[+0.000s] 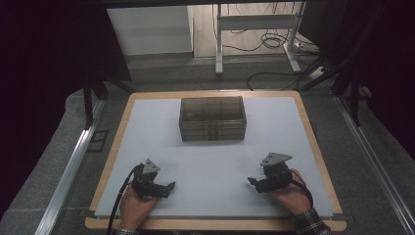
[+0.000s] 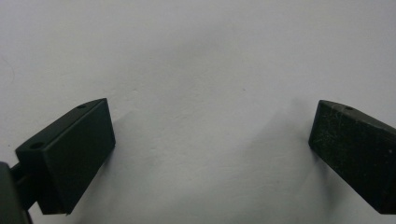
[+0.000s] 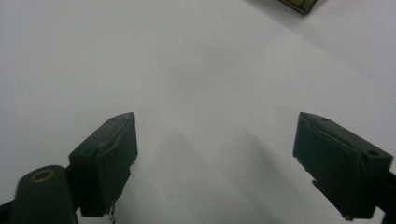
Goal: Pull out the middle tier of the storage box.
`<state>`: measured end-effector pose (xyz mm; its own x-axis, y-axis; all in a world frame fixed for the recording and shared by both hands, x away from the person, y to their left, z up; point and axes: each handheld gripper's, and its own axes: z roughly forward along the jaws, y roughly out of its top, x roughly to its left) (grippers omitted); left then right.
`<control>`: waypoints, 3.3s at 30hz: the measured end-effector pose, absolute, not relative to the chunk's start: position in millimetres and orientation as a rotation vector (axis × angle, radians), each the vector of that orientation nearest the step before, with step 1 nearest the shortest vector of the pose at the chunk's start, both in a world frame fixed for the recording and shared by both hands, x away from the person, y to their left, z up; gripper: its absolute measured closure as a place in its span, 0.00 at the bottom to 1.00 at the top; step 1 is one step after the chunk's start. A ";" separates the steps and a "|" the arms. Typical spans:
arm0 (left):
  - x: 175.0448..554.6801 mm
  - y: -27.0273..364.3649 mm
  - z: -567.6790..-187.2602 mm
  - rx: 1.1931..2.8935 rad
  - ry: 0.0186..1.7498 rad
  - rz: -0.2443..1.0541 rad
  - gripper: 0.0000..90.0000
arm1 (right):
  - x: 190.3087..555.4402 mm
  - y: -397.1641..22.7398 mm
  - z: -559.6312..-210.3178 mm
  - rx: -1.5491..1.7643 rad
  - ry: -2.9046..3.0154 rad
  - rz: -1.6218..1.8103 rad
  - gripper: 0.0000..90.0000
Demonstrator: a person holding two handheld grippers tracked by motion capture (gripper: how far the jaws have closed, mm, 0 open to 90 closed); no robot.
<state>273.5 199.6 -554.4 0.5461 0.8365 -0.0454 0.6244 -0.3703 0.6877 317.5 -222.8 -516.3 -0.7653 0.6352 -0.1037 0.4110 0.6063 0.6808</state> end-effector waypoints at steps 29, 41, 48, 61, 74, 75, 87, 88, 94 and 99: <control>273.4 199.6 -554.4 2.118 1.173 0.412 0.00 | 325.8 -182.1 -504.1 0.544 2.434 0.849 0.38; 273.3 199.5 -554.4 2.118 1.173 0.413 0.00 | 329.7 -161.0 -507.3 0.424 2.378 0.748 0.38; 273.2 199.5 -554.3 2.118 1.173 0.413 0.00 | 331.1 -151.0 -510.7 0.335 2.311 0.663 0.40; 273.2 199.5 -554.3 2.119 1.172 0.413 0.00 | 329.2 -131.6 -517.3 0.154 2.171 0.480 0.45; 273.2 199.5 -554.3 2.119 1.172 0.413 0.00 | 332.9 -113.8 -527.5 0.008 2.060 0.315 0.47; 273.2 199.5 -554.3 2.119 1.172 0.412 0.00 | 333.4 -112.4 -527.6 -0.006 2.049 0.296 0.47; 273.2 199.6 -554.3 2.119 1.172 0.412 0.00 | 342.0 -97.5 -533.5 -0.078 2.005 0.218 0.52; 273.2 199.5 -554.3 2.119 1.173 0.413 0.00 | 342.7 -96.3 -533.4 -0.081 1.998 0.212 0.52; 273.2 199.6 -554.3 2.119 1.172 0.412 0.00 | 347.2 -88.4 -532.8 -0.113 1.974 0.188 0.56; 273.2 199.6 -554.3 2.120 1.172 0.413 0.00 | 352.1 -82.8 -535.5 -0.140 1.952 0.168 0.59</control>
<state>273.2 199.6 -554.3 0.5460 0.8366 -0.0445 0.6242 -0.3708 0.6877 352.1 -82.8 -535.5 -0.3767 -0.0190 -0.9261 -0.1772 0.9828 0.0518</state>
